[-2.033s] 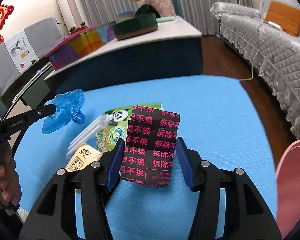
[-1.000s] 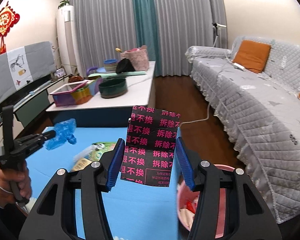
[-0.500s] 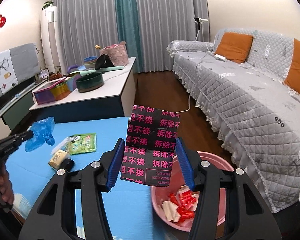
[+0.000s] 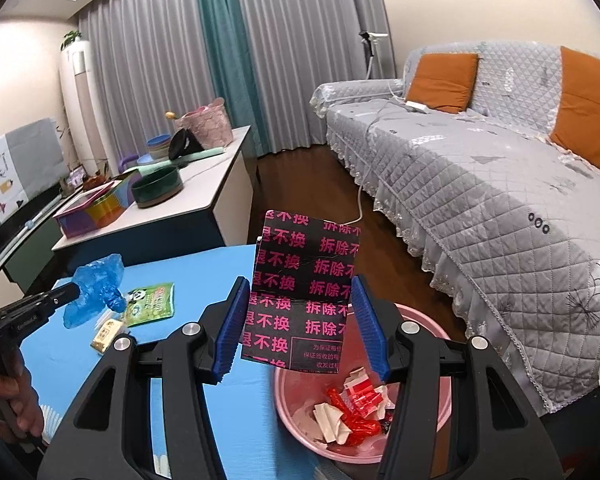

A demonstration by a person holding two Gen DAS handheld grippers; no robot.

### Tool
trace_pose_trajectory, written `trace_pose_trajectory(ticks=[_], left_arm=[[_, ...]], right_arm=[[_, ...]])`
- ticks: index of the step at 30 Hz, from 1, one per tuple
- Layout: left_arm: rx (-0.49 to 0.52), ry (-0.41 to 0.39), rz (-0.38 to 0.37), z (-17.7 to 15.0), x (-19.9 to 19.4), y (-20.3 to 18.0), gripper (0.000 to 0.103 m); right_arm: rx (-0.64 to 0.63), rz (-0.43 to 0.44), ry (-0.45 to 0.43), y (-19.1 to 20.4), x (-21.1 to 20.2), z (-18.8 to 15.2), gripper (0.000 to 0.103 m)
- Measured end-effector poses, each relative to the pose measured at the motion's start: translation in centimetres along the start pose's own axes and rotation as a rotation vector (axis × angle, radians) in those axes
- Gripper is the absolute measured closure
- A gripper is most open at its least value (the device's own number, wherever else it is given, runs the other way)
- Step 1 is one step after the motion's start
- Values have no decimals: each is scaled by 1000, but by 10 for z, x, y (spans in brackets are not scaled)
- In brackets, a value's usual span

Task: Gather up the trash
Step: 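Carry the blue bag and black packet over the pink bin and release both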

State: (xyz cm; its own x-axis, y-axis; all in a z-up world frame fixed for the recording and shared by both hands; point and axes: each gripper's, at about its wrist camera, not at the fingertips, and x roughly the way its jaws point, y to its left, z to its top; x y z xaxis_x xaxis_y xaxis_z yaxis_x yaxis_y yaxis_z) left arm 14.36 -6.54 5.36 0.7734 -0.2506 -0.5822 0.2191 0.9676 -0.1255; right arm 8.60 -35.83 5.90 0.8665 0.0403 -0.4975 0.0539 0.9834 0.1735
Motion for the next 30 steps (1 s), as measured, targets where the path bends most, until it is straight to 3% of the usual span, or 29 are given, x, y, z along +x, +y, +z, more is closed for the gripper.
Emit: trace_pose_trajectory(ticks=[13,30], left_arm=[[44,5,-57,11,25,-65,102],[93,29,-121,15,48,-111,102]], right_arm=[[54,-43,7,-43,14,3,50],[73,-51,6,-56,23,10,50]])
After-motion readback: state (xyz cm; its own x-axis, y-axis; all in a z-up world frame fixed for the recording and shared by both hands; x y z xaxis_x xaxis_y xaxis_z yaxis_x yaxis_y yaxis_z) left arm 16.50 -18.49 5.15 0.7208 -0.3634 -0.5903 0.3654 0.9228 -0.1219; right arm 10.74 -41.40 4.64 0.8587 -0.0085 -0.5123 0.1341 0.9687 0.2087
